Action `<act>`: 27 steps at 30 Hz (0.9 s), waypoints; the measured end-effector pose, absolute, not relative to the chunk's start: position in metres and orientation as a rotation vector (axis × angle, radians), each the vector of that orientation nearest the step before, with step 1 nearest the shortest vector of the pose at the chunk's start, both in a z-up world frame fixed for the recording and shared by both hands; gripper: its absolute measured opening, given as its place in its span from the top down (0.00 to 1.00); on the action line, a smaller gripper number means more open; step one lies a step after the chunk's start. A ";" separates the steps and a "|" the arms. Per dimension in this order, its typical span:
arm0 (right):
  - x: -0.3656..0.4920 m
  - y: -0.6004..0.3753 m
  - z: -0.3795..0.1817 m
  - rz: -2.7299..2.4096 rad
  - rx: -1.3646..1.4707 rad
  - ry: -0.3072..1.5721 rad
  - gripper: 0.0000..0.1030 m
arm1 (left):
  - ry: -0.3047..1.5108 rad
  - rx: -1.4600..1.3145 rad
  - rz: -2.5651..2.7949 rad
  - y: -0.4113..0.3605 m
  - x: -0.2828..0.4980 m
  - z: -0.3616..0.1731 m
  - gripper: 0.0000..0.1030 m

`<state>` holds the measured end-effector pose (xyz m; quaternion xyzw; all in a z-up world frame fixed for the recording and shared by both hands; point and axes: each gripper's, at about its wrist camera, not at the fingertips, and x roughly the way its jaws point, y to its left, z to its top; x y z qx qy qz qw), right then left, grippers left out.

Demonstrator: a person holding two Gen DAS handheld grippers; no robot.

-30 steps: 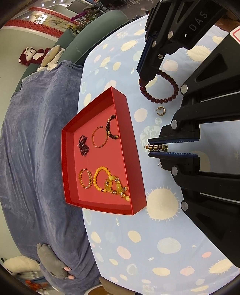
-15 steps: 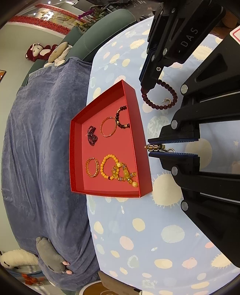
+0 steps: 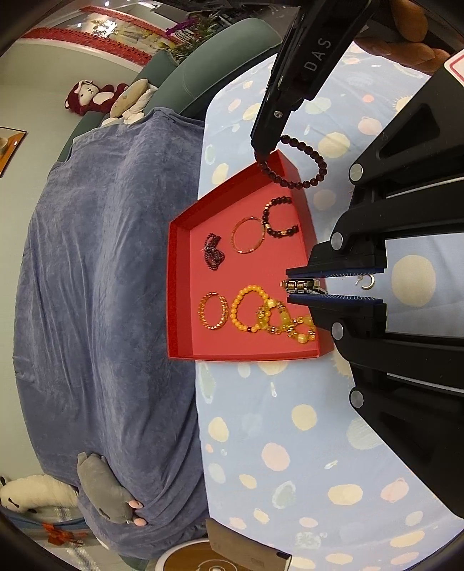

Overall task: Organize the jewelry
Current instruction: 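Carry the gold watch and red bead bracelet into the red box, then open both tools to release the items and withdraw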

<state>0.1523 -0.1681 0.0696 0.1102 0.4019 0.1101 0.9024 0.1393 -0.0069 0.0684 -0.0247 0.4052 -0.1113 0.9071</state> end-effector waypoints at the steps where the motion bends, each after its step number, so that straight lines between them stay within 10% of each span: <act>1: 0.158 -0.168 0.074 0.230 0.220 0.822 0.93 | 0.827 -0.045 -0.230 -0.007 0.145 0.074 0.94; 27: 0.299 -0.154 0.003 0.197 0.161 0.903 0.93 | 0.889 -0.009 -0.214 -0.031 0.289 0.020 0.94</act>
